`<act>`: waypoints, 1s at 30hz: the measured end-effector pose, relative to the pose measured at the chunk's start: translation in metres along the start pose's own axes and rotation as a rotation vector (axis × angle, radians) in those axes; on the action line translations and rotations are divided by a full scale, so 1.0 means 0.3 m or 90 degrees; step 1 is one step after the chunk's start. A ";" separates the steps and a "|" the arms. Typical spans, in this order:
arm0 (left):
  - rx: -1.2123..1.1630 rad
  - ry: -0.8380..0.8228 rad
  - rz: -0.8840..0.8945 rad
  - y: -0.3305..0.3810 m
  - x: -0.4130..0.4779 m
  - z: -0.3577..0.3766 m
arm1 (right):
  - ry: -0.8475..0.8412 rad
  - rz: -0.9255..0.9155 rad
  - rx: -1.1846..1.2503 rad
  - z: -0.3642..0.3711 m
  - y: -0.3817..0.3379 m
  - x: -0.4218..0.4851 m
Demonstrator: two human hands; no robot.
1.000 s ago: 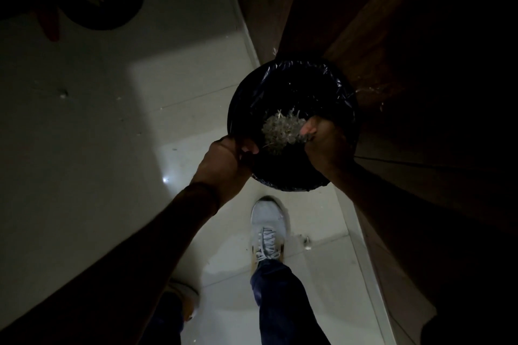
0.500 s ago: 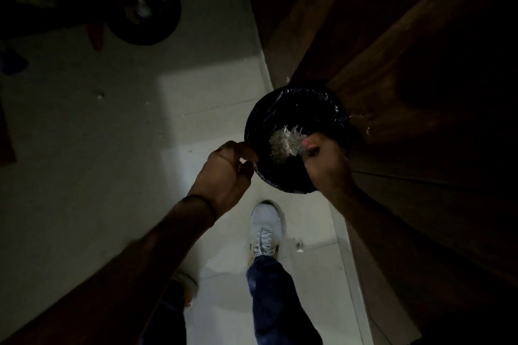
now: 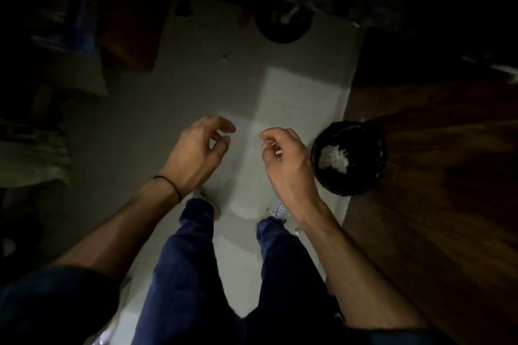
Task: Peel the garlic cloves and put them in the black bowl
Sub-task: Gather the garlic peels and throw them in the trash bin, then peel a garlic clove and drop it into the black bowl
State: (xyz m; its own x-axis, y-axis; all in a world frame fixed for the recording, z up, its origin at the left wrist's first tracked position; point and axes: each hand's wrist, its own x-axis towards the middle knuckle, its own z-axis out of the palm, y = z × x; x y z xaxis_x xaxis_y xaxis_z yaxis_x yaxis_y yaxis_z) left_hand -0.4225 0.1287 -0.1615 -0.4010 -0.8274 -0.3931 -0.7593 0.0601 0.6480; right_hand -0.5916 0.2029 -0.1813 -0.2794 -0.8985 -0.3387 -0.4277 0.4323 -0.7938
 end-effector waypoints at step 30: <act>-0.297 0.773 -0.288 -0.650 -0.651 -1.216 | -0.427 -0.545 -0.110 1.063 -1.599 0.171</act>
State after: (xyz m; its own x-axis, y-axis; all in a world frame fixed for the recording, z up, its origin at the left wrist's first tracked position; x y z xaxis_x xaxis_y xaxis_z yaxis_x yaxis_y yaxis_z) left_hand -0.0091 0.0748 0.0269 0.7108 -0.7029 0.0279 -0.3649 -0.3345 0.8689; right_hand -0.1267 -0.0750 0.0211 0.6685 -0.7424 0.0430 -0.3860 -0.3958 -0.8333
